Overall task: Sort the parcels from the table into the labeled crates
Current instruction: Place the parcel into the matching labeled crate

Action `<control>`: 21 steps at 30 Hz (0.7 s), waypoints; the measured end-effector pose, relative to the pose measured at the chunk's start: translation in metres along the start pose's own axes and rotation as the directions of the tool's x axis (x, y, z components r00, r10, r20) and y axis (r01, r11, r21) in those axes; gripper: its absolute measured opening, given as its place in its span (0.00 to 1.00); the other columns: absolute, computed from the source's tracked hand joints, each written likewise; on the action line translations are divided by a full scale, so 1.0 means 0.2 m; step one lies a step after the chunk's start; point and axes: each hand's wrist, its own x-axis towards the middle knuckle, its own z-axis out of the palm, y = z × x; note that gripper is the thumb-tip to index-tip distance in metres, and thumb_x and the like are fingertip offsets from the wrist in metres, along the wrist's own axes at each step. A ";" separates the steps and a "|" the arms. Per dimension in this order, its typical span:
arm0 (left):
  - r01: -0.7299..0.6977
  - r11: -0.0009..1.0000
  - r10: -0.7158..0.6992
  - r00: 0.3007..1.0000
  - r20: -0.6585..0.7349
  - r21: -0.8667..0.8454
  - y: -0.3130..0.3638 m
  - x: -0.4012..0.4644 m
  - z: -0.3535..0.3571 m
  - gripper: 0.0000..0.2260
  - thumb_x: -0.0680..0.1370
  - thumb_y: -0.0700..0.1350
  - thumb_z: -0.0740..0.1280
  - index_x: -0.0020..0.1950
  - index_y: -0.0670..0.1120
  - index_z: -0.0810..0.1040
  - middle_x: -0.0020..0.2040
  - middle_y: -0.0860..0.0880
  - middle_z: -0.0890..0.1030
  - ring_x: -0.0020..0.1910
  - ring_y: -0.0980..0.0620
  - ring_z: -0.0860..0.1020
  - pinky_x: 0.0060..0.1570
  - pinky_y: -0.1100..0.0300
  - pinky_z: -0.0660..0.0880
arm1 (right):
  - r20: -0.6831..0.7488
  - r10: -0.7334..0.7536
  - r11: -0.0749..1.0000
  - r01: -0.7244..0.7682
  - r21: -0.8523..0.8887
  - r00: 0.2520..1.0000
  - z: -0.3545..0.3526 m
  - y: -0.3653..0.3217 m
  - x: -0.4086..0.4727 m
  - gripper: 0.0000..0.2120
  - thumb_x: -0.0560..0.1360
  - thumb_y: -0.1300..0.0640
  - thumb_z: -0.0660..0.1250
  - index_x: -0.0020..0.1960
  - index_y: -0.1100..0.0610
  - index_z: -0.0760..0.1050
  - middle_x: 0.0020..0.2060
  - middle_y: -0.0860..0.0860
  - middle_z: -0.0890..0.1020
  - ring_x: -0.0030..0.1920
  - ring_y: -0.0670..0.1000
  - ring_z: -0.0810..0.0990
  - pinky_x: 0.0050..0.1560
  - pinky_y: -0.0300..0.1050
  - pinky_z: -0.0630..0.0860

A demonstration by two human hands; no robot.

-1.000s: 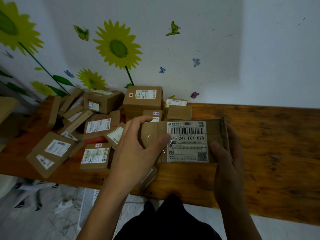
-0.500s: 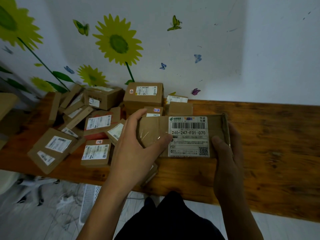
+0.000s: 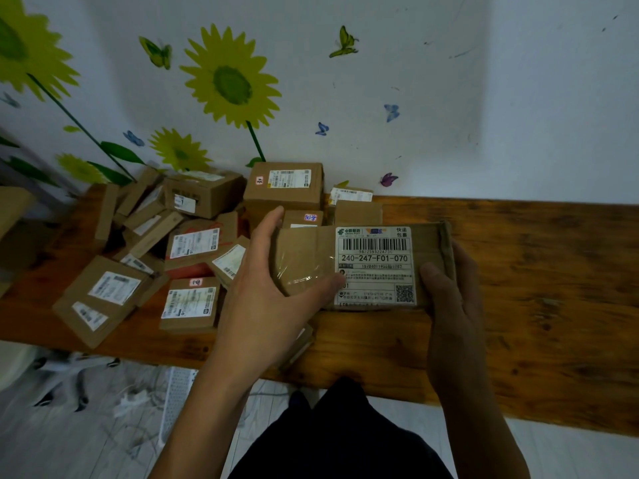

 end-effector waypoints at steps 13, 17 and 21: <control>-0.038 0.999 0.038 0.999 0.020 0.012 0.00 0.00 0.01 0.40 0.60 0.68 0.75 0.70 0.71 0.64 0.66 0.66 0.71 0.63 0.60 0.75 0.58 0.48 0.79 | -0.033 0.065 0.993 -0.068 -0.098 0.997 -0.04 0.01 0.02 0.36 0.66 0.28 0.64 0.71 0.40 0.69 0.59 0.49 0.81 0.55 0.51 0.84 0.54 0.59 0.82; -0.091 0.995 0.089 0.995 0.050 0.031 0.00 0.00 0.01 0.35 0.62 0.67 0.73 0.68 0.69 0.67 0.66 0.68 0.69 0.63 0.66 0.72 0.60 0.53 0.77 | -0.054 0.095 0.986 -0.101 -0.130 0.994 -0.04 0.00 0.03 0.45 0.60 0.18 0.64 0.70 0.42 0.70 0.58 0.49 0.82 0.54 0.52 0.85 0.53 0.60 0.83; -0.112 0.993 0.109 0.990 0.085 0.030 0.00 0.01 0.00 0.32 0.63 0.66 0.73 0.67 0.69 0.69 0.66 0.71 0.68 0.65 0.66 0.70 0.62 0.51 0.76 | -0.061 0.110 0.986 -0.117 -0.123 0.992 -0.04 -0.01 0.03 0.50 0.56 0.15 0.62 0.70 0.43 0.70 0.58 0.51 0.83 0.54 0.52 0.85 0.52 0.59 0.83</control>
